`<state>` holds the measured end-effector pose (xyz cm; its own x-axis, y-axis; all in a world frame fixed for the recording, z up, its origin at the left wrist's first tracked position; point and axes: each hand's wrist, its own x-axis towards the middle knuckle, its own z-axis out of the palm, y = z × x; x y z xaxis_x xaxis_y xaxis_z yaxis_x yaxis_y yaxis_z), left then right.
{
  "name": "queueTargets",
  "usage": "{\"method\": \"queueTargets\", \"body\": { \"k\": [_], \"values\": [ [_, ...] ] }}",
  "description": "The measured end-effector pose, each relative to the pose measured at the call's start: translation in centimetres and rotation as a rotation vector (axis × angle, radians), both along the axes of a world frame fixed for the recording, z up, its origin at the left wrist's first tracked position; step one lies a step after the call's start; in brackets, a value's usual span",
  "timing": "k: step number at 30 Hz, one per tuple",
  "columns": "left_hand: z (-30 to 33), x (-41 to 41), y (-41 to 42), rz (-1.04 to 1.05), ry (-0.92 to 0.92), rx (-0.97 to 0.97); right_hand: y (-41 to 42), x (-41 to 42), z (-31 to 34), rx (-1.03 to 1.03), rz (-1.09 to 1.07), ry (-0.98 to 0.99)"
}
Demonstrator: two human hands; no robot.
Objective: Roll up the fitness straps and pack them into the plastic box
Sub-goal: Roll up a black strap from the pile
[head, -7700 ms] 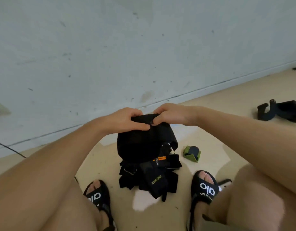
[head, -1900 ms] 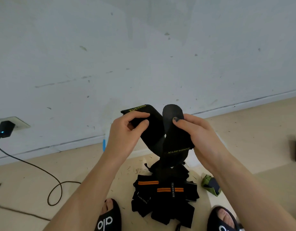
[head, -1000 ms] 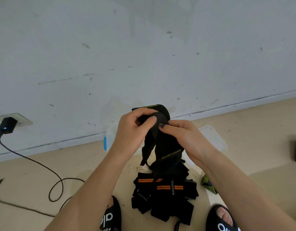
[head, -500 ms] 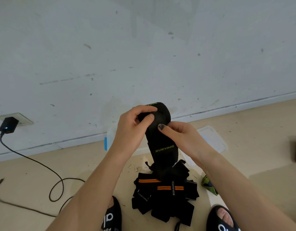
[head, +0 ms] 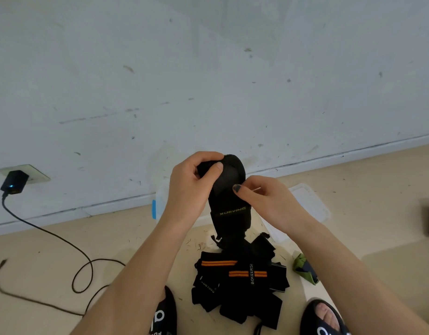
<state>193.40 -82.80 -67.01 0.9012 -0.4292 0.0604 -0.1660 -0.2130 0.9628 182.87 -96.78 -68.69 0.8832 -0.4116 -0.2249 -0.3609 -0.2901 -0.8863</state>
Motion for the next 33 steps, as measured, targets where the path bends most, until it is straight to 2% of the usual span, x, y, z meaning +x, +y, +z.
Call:
{"method": "queueTargets", "body": {
  "k": [4,8,13,16,19,24,27,30,33],
  "values": [
    [0.2,-0.1,-0.1,-0.033,0.004,-0.008,0.0,0.3,0.0,0.033,-0.145,-0.123],
    [0.3,-0.6,-0.5,-0.058,0.022,-0.033,0.5,0.8,0.5,0.158,-0.067,-0.208],
    [0.0,-1.5,-0.8,-0.072,-0.023,-0.032,1.1,0.9,0.8,0.351,-0.133,-0.323],
    [0.0,-1.8,-0.9,-0.112,-0.048,-0.032,1.0,0.9,1.0,0.419,-0.161,-0.289],
    [0.0,-1.4,-1.0,-0.056,-0.039,-0.058,0.9,0.9,1.3,0.434,-0.126,-0.24],
    [-0.1,-2.6,-1.6,-0.088,0.196,-0.111,1.3,1.2,1.3,0.52,-0.241,-0.283],
    [-0.3,-2.5,-1.8,-0.085,0.065,-0.052,1.4,1.3,1.4,0.649,-0.257,-0.241],
    [-0.3,-1.7,-1.8,-0.042,0.029,-0.056,1.6,1.3,1.3,0.553,-0.189,-0.203],
    [0.0,-1.8,-1.7,-0.023,0.151,-0.077,1.8,1.4,0.9,0.505,-0.21,-0.239]
  ]
}}
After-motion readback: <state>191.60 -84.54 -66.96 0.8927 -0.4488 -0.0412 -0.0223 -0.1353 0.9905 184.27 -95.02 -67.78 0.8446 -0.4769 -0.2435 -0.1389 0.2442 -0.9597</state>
